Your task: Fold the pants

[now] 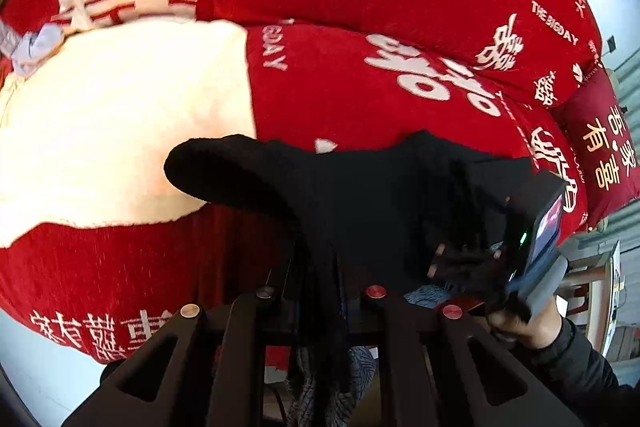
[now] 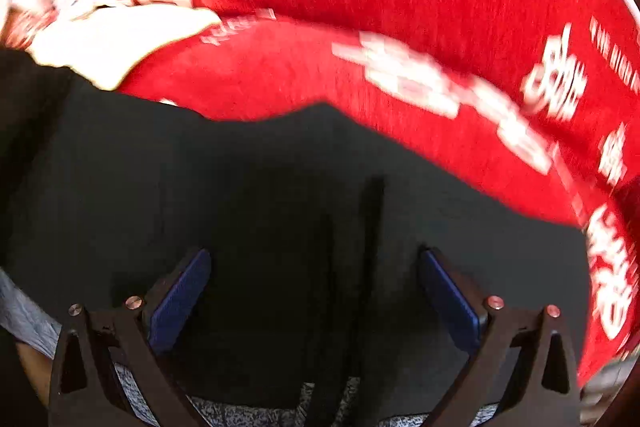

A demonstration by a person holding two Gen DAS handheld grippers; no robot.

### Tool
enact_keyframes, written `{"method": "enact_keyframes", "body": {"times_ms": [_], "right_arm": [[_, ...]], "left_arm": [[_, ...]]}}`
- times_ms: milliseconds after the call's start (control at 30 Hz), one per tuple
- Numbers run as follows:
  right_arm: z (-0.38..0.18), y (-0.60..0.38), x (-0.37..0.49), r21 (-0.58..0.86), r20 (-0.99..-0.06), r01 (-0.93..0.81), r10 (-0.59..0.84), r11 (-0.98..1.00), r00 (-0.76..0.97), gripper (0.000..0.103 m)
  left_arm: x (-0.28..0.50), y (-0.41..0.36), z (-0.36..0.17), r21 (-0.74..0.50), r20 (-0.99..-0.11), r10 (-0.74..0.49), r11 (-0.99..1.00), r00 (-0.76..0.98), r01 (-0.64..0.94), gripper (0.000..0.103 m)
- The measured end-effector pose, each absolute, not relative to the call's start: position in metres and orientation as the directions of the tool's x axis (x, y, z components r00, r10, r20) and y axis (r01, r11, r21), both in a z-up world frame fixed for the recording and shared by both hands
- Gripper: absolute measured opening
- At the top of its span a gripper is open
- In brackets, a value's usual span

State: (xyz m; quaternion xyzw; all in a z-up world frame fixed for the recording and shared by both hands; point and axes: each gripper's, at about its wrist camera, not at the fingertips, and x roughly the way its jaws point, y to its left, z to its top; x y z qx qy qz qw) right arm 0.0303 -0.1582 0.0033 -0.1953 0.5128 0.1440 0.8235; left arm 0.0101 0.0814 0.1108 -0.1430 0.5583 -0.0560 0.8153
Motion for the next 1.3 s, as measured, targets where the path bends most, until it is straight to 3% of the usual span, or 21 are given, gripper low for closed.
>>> {"method": "enact_keyframes", "body": {"times_ms": [400, 700, 1033, 1300], "right_arm": [[0.075, -0.221, 0.025, -0.126, -0.831, -0.333, 0.083, 0.935, 0.550, 0.103], [0.091, -0.299, 0.029, -0.080, -0.823, -0.181, 0.037, 0.980, 0.567, 0.103], [0.070, -0.403, 0.016, -0.071, -0.840, -0.003, -0.058, 0.997, 0.540, 0.103], [0.051, -0.464, -0.004, 0.005, -0.862, 0.089, -0.041, 0.996, 0.505, 0.103]], "left_arm": [[0.019, 0.032, 0.166, -0.277, -0.868, -0.261, 0.961, 0.423, 0.025, 0.013], [0.055, -0.084, 0.203, -0.249, -0.851, -0.320, 0.944, 0.416, 0.216, 0.013], [0.090, -0.252, 0.150, -0.202, -0.916, -0.313, 0.900, 0.250, 0.386, 0.013], [0.115, -0.307, 0.076, -0.185, -0.956, -0.251, 0.917, 0.151, 0.353, 0.017]]}}
